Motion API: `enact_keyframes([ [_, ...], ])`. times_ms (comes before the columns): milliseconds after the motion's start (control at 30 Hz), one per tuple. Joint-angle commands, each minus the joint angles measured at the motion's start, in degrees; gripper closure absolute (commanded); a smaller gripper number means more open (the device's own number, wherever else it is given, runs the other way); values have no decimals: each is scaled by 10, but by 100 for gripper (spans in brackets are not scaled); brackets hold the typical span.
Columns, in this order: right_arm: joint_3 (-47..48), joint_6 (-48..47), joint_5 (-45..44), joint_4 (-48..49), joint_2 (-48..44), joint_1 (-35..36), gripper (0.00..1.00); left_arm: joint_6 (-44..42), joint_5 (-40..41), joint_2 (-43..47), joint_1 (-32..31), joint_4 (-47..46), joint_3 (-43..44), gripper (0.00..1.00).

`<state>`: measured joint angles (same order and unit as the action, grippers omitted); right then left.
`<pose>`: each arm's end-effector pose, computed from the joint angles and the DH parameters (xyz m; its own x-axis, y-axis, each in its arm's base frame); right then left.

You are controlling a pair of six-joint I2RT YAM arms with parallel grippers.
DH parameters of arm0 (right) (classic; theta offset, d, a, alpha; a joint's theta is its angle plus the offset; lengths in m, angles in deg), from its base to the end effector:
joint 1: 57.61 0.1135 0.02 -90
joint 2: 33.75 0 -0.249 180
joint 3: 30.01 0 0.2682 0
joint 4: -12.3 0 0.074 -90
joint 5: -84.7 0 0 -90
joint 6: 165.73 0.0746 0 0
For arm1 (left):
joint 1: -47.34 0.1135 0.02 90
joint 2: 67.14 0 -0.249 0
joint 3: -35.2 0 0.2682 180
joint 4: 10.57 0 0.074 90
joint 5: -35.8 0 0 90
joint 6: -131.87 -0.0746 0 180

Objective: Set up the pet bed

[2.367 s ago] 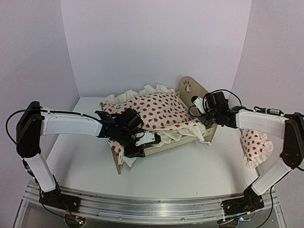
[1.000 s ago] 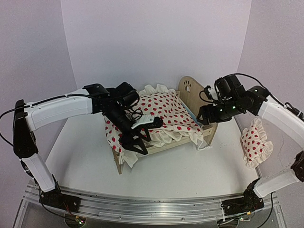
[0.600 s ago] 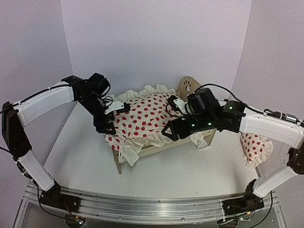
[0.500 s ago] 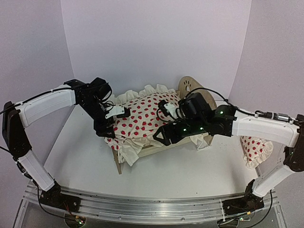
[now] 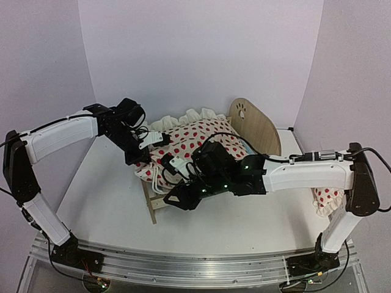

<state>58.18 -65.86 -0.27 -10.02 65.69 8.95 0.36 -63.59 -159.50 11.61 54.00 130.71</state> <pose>0.1720 0.4131 0.2248 -0.3783 -0.4434 -0.8126 -0.8913 0.4113 0.1906 0.2922 -0.2252 0.2474 -0.1100 0.8846 -0.4532 0.9513 0.2257 0.2098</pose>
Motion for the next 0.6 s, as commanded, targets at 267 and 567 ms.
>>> enact_keyframes([
  [267, 71, -35, -130, 82, 86, 3, 78, 38, 52, 16, 0, -98, 37, 100],
  [567, 53, -28, -160, 91, 81, -18, 84, 38, 44, 25, 0, -101, 29, 100],
])
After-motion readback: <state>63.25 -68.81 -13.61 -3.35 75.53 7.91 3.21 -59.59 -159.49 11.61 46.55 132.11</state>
